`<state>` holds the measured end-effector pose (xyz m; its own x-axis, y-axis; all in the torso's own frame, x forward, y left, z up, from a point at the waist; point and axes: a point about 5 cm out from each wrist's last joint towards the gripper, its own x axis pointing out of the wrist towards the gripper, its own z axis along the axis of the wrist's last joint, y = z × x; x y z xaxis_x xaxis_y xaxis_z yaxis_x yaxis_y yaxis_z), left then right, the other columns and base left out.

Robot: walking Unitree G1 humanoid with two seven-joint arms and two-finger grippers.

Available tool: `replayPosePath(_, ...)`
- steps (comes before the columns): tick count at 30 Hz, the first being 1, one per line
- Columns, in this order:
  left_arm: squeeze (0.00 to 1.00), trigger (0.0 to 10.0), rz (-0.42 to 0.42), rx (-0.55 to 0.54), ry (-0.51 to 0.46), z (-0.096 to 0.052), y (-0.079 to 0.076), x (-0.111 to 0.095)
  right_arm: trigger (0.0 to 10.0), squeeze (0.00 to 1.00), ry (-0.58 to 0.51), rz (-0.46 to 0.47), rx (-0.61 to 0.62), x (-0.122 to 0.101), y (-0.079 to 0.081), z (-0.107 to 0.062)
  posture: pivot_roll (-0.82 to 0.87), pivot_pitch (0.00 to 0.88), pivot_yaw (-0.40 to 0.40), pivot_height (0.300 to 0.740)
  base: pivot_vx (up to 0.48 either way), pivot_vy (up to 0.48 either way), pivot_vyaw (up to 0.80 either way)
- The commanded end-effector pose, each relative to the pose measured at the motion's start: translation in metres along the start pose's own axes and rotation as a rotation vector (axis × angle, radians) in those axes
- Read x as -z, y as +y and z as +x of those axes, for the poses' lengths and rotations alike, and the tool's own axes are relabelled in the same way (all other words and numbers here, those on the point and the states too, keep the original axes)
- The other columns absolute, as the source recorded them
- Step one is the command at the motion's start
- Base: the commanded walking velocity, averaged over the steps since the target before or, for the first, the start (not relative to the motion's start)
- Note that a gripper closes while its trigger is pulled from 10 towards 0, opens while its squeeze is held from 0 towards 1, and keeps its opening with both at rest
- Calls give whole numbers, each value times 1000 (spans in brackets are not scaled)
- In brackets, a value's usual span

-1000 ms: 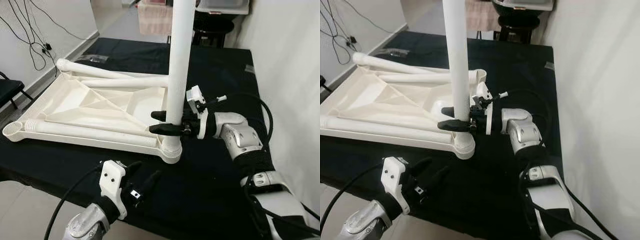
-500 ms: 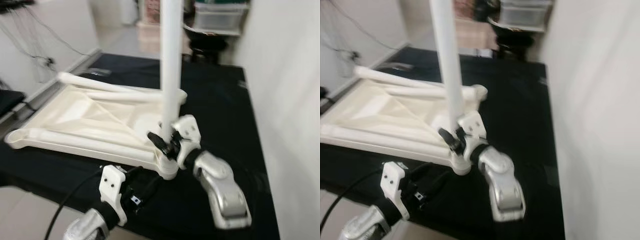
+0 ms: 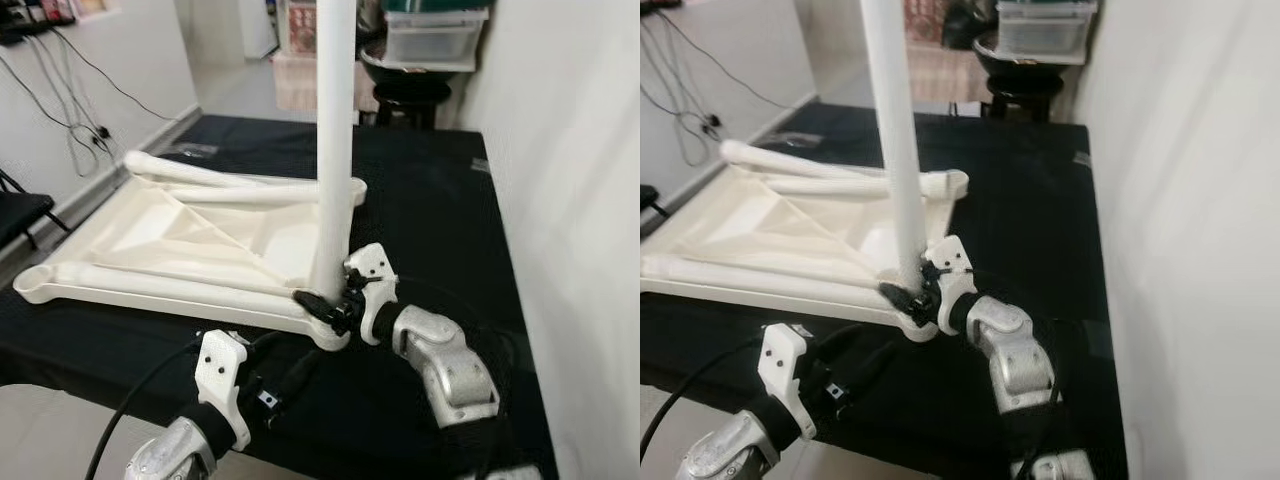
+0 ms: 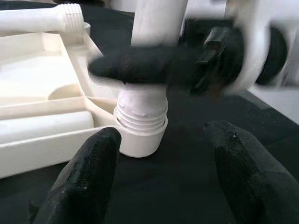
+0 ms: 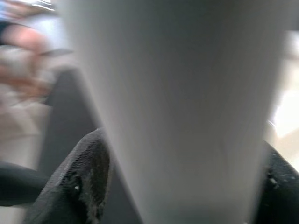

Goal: Building children table

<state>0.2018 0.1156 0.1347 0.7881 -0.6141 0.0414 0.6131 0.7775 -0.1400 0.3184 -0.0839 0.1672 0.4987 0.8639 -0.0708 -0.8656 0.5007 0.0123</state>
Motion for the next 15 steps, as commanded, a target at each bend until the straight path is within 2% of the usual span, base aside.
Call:
replayPosePath(1,0,10000,1,-14,5,0,2,2,10000,0,-42,-64,-145,-12,2,5,14,89,6,740,0,0,0)
replayPosePath(2,0,10000,1,-14,5,0,2,2,10000,0,-42,-64,-145,-12,2,5,14,89,6,740,0,0,0)
replayPosePath(3,0,10000,6,-21,4,0,1,2,10000,0,-37,-64,-286,-19,-7,5,22,85,2,740,0,0,0)
replayPosePath(6,0,10000,9,-29,2,0,1,2,10000,0,-44,-45,-339,-23,-11,6,25,87,0,740,0,0,0)
replayPosePath(8,0,10000,13,-44,-1,-1,1,2,10000,0,-47,-25,-382,-28,-20,9,32,87,-3,740,0,0,0)
replayPosePath(9,0,10000,16,-49,-2,-1,1,2,7529,0,-21,-13,-416,-27,-22,10,36,88,-3,740,0,0,0)
replayPosePath(10,0,10000,16,-49,-2,-1,1,2,7529,0,-21,-13,-416,-27,-22,10,36,88,-3,740,0,0,0)
replayPosePath(11,0,10000,18,-52,-2,-1,0,2,2902,0,6,-7,-440,-25,-23,10,37,90,-5,740,0,0,0)
replayPosePath(12,0,10000,18,-52,-2,-1,0,2,2902,0,6,-7,-440,-25,-23,10,37,90,-5,740,0,0,0)
replayPosePath(13,0,10000,18,-53,-3,-2,0,2,0,0,39,1,-472,-22,-24,8,40,93,-8,740,0,0,0)
replayPosePath(15,0,10000,17,-53,-4,-2,-1,2,0,0,64,10,-487,-20,-27,7,39,98,-11,740,0,0,0)
